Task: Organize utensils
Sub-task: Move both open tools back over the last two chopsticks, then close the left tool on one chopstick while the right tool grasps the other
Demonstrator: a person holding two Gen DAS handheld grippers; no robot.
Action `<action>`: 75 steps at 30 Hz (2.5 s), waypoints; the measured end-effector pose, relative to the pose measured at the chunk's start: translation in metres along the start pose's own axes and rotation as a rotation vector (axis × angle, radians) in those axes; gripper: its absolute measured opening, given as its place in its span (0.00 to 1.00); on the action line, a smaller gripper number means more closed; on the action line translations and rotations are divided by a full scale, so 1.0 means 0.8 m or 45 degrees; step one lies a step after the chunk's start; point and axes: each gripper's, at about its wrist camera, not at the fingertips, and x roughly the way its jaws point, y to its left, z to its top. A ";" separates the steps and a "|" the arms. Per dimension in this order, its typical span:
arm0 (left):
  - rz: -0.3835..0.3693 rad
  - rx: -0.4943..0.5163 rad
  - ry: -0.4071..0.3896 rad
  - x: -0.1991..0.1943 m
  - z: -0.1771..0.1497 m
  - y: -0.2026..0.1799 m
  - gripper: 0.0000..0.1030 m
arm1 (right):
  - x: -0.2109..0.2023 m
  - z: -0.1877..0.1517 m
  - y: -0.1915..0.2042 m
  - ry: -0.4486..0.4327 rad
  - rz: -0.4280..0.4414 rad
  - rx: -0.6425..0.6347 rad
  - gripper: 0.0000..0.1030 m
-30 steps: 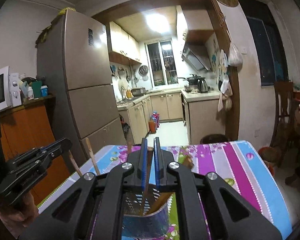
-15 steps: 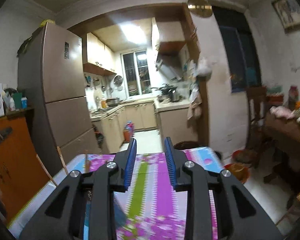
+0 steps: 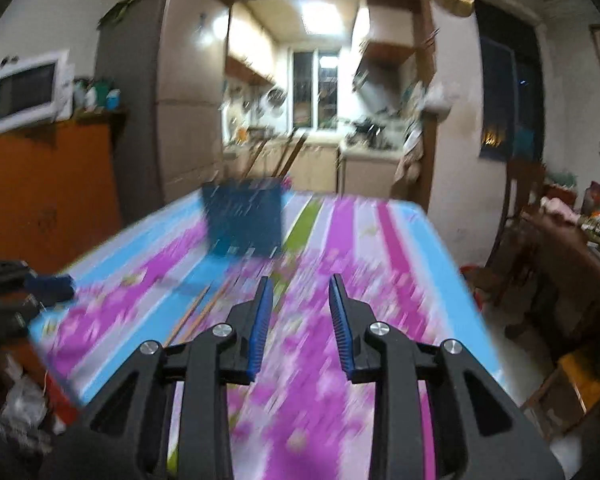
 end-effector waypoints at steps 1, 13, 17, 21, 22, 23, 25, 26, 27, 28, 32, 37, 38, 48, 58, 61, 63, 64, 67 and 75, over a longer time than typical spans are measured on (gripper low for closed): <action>-0.024 0.005 0.023 0.002 -0.013 -0.014 0.19 | -0.002 -0.010 0.009 0.016 0.010 -0.001 0.27; 0.025 -0.068 0.129 0.050 -0.047 -0.061 0.19 | -0.023 -0.092 0.056 0.123 0.116 0.088 0.27; 0.052 -0.084 0.133 0.056 -0.051 -0.062 0.19 | -0.024 -0.099 0.068 0.118 0.112 0.022 0.27; 0.094 -0.092 0.129 0.061 -0.053 -0.064 0.19 | -0.020 -0.109 0.074 0.135 0.135 -0.004 0.27; 0.102 -0.100 0.128 0.061 -0.053 -0.063 0.19 | -0.020 -0.110 0.076 0.137 0.142 -0.007 0.27; 0.112 -0.107 0.124 0.061 -0.053 -0.062 0.18 | -0.018 -0.111 0.080 0.136 0.160 -0.017 0.27; 0.129 -0.124 0.122 0.061 -0.055 -0.059 0.09 | -0.014 -0.112 0.089 0.129 0.183 -0.040 0.27; 0.141 -0.132 0.123 0.062 -0.056 -0.057 0.08 | -0.010 -0.112 0.095 0.128 0.197 -0.057 0.27; 0.165 -0.146 0.117 0.062 -0.057 -0.054 0.07 | -0.005 -0.112 0.099 0.130 0.209 -0.065 0.27; 0.177 -0.164 0.113 0.062 -0.058 -0.050 0.07 | -0.001 -0.112 0.103 0.132 0.225 -0.068 0.27; 0.221 -0.228 0.096 0.060 -0.064 -0.033 0.07 | 0.019 -0.111 0.124 0.136 0.290 -0.073 0.21; 0.245 -0.253 0.079 0.057 -0.068 -0.023 0.07 | 0.042 -0.112 0.148 0.152 0.308 -0.080 0.21; 0.248 -0.247 0.076 0.057 -0.069 -0.023 0.07 | 0.047 -0.113 0.151 0.163 0.315 -0.074 0.21; 0.247 -0.204 0.026 0.053 -0.075 -0.025 0.07 | 0.065 -0.122 0.165 0.128 0.202 -0.078 0.06; 0.264 -0.176 -0.007 0.053 -0.079 -0.027 0.09 | 0.049 -0.129 0.126 0.128 0.093 0.002 0.05; 0.287 -0.184 -0.009 0.054 -0.079 -0.025 0.18 | 0.047 -0.130 0.122 0.125 0.103 0.003 0.07; 0.293 -0.201 -0.010 0.053 -0.080 -0.022 0.23 | 0.047 -0.131 0.119 0.125 0.106 0.011 0.13; 0.293 -0.208 -0.011 0.052 -0.080 -0.021 0.24 | 0.047 -0.132 0.117 0.120 0.107 0.016 0.17; 0.294 -0.208 -0.016 0.052 -0.081 -0.021 0.24 | 0.047 -0.133 0.114 0.111 0.118 0.035 0.20; 0.256 -0.218 -0.041 0.049 -0.084 -0.021 0.16 | 0.045 -0.138 0.115 0.080 0.118 0.031 0.12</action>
